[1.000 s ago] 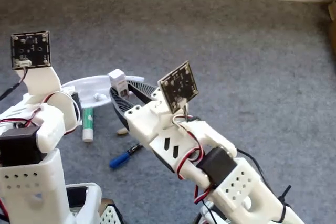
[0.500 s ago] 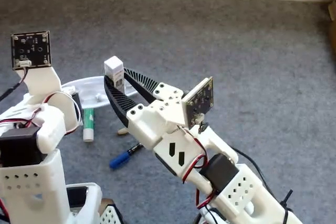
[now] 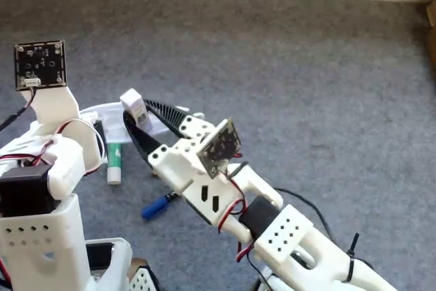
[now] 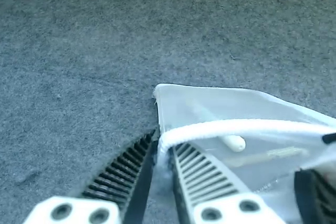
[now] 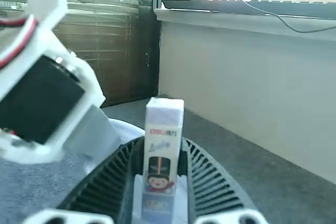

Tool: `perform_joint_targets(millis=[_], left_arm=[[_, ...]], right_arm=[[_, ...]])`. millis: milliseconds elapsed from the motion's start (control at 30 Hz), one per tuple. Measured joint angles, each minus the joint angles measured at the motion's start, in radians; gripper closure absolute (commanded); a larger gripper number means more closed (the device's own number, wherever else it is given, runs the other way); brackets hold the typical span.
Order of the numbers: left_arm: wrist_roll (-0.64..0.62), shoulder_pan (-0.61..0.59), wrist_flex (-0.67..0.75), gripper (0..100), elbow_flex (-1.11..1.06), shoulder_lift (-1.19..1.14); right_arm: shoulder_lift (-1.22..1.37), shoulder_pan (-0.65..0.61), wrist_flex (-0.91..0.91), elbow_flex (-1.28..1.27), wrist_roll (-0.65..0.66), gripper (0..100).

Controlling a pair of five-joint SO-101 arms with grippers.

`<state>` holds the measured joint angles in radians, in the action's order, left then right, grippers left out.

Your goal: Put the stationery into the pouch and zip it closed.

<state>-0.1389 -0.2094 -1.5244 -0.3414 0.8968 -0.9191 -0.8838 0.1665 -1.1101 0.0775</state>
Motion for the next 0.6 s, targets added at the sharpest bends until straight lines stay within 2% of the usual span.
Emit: perform_joint_targets(millis=[267, 333, 467, 600], left_arm=[[0.000, 0.005, -0.002, 99, 0.000, 0.000], [0.000, 0.005, -0.002, 99, 0.000, 0.000], [0.000, 0.006, -0.002, 99, 0.000, 0.000], [0.000, 0.005, -0.002, 99, 0.000, 0.000]], right_arm=[[0.000, 0.000, 0.051, -0.023, 0.041, 98.5], [0.000, 0.000, 0.051, -0.023, 0.041, 94.0], [0.000, 0.000, 0.049, -0.023, 0.044, 78.6], [0.000, 0.000, -0.015, -0.023, 0.046, 76.7]])
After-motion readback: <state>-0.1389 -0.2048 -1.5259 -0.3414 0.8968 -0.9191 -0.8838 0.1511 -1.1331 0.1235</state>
